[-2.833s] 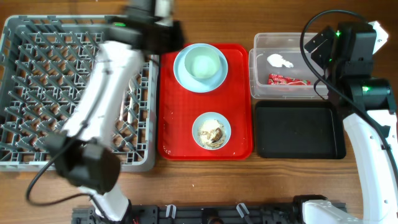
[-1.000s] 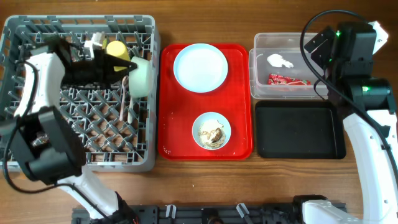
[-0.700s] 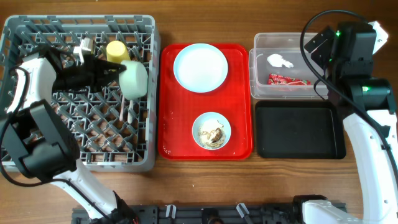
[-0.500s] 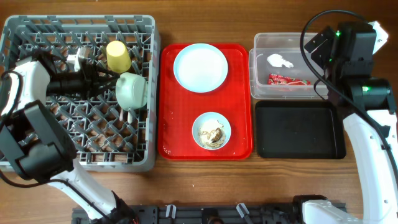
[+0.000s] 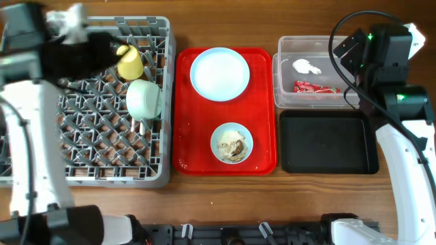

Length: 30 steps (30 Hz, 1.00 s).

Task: Sort waste into correct bins and load items into the dishwasher rack
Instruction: 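Reach the left gripper to the tray and grasp the light-blue plate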

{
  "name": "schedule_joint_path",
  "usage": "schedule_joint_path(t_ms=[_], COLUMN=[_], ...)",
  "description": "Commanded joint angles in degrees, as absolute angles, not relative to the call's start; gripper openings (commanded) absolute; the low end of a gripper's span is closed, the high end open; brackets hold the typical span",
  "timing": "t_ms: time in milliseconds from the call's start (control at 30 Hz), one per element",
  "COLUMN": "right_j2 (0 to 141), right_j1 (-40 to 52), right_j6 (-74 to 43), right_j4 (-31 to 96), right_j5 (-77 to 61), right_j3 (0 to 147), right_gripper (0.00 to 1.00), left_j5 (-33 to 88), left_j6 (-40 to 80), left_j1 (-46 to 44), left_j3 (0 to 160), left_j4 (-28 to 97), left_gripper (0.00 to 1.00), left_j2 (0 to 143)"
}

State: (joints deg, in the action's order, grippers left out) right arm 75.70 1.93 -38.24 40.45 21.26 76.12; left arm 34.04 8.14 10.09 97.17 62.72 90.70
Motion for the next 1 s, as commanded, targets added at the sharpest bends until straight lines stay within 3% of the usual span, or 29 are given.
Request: schedule_joint_path(t_ms=[0,167,267,367,400,433,767,867,900,933,967], right_j2=[76.2,76.2,76.2,76.2,76.2,76.2,76.2,76.2,76.2,76.2,76.2], right_j1=[1.9,1.9,1.9,1.9,1.9,1.9,1.9,1.9,1.9,1.9,1.9], right_j6=[-37.6,-37.5,-37.5,-37.5,-37.5,-37.5,-37.5,-37.5,-37.5,-37.5,-37.5], right_j4=[40.3,40.3,40.3,40.3,40.3,40.3,40.3,40.3,40.3,40.4,40.3], right_j5=[22.0,22.0,22.0,22.0,22.0,22.0,22.0,22.0,22.0,22.0,22.0], right_j3=[75.8,75.8,75.8,75.8,75.8,75.8,75.8,75.8,75.8,75.8,75.8], right_gripper=[1.0,1.0,1.0,1.0,1.0,1.0,1.0,1.0,1.0,1.0,1.0], left_j5=[23.1,7.1,-8.9,-10.3,-11.2,-11.2,-11.0,-11.0,-10.9,-10.4,-10.1], left_j6=[12.6,20.2,26.5,27.7,27.7,27.7,27.7,27.7,27.7,27.7,27.6], left_j1=[-3.6,-20.7,-25.5,-25.3,-24.9,-24.2,-22.7,-22.7,-22.7,-22.7,-22.8], left_j3=[97.6,97.6,97.6,97.6,97.6,97.6,97.4,97.4,97.4,97.4,97.4], left_j4=[62.0,55.4,50.9,48.1,47.2,46.3,43.5,43.3,43.2,43.2,43.3], left_gripper=[0.6,0.62,0.55,0.44,0.56,0.59,0.53,0.47,0.33,0.12,0.04], left_j2=[92.2,99.7,107.4,114.5,117.0,119.5,127.8,130.2,131.0,131.0,130.8])
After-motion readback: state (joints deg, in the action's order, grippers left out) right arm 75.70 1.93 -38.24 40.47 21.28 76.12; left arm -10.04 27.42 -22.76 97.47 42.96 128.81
